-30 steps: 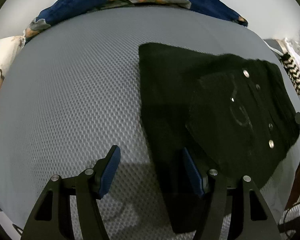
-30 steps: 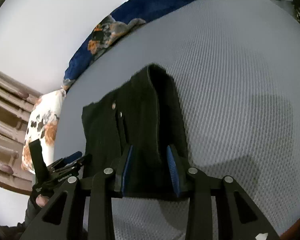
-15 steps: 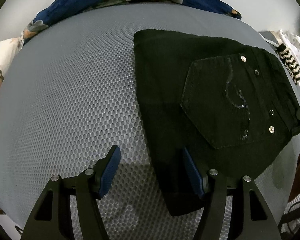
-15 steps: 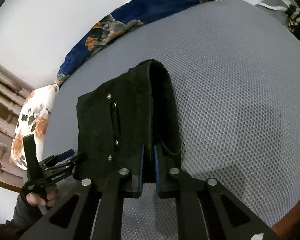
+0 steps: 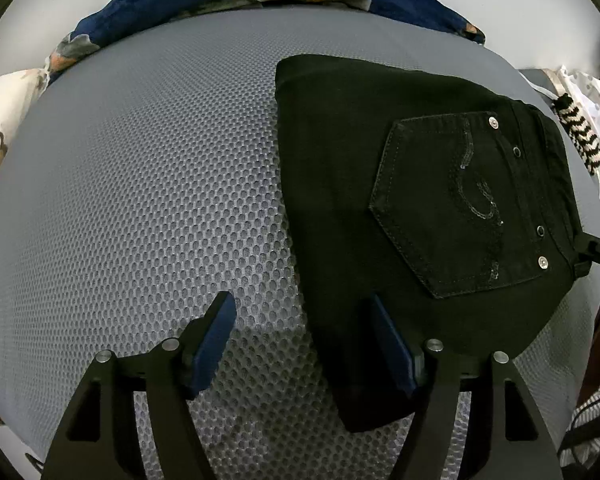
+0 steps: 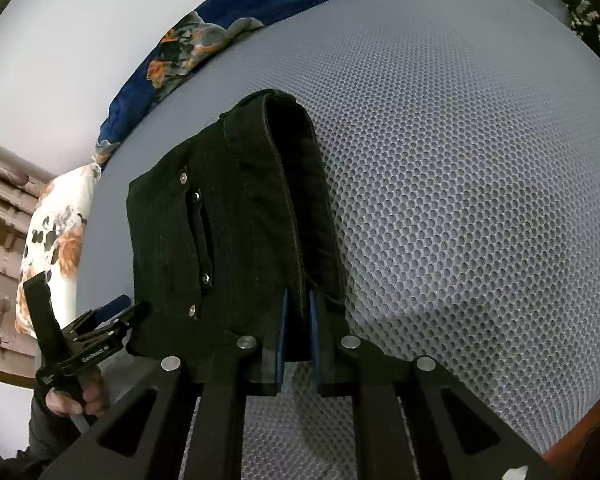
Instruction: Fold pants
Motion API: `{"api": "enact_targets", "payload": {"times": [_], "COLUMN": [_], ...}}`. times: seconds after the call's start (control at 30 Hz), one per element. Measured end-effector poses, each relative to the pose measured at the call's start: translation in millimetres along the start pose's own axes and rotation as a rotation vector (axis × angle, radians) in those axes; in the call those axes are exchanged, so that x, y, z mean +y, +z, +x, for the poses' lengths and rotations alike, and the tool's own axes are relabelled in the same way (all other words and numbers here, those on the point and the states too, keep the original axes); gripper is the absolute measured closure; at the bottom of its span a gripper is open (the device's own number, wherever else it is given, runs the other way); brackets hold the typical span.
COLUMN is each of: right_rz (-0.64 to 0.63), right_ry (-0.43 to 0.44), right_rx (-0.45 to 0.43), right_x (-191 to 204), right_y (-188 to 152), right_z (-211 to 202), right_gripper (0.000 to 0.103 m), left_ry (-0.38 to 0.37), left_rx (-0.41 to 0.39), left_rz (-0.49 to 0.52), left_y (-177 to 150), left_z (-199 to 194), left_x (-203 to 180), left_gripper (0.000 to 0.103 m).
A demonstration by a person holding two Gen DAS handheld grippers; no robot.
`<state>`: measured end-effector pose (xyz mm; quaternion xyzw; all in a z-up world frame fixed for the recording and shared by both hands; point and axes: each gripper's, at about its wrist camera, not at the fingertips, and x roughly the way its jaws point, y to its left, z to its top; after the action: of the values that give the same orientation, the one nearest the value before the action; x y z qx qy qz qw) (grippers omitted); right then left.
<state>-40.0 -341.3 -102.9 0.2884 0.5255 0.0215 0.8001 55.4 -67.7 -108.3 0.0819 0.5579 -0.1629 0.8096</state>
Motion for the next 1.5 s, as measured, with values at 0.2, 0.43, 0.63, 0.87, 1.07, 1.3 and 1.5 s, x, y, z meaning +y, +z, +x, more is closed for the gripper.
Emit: {"api": "enact_targets", "payload": {"times": [0.2,0.43,0.63,0.87,1.07,1.3,1.5], "right_rz": [-0.004,-0.031,-0.035,0.011,0.063,0.107,0.107], "right_ry": [0.000,-0.043,-0.032,0.060,0.168,0.297,0.376], "right_rx": [-0.006,-0.007,0.001,0.030,0.069,0.112,0.141], "right_x": [2.2,4.3,-2.5,-17.3,-29.9,-43.8,-49.3], "right_y": [3.0,12.6,22.9,38.7,49.2,54.6,58.2], "right_z": [-1.4,-4.2,-1.2,8.7,22.5,39.9,52.2], "right_gripper": [0.090,0.071,0.068,0.058,0.054,0.053,0.053], "left_ry": [0.002,-0.035,-0.095,-0.220,-0.336,-0.448,-0.509], "left_rx": [-0.005,-0.013,-0.003,0.036,0.079,0.099,0.097], "left_rz": [0.002,-0.022,-0.081,-0.162,-0.236,-0.311,-0.343], "left_y": [2.1,4.4,6.9,13.1,22.7,38.3,39.0], "left_z": [-0.5,-6.6,-7.0,-4.0,4.1,13.7,16.0], "left_x": [-0.7,10.0,29.0,48.3,60.2,75.8,89.6], "left_gripper": [0.031,0.031,0.031,0.031,0.031,0.031,0.031]}}
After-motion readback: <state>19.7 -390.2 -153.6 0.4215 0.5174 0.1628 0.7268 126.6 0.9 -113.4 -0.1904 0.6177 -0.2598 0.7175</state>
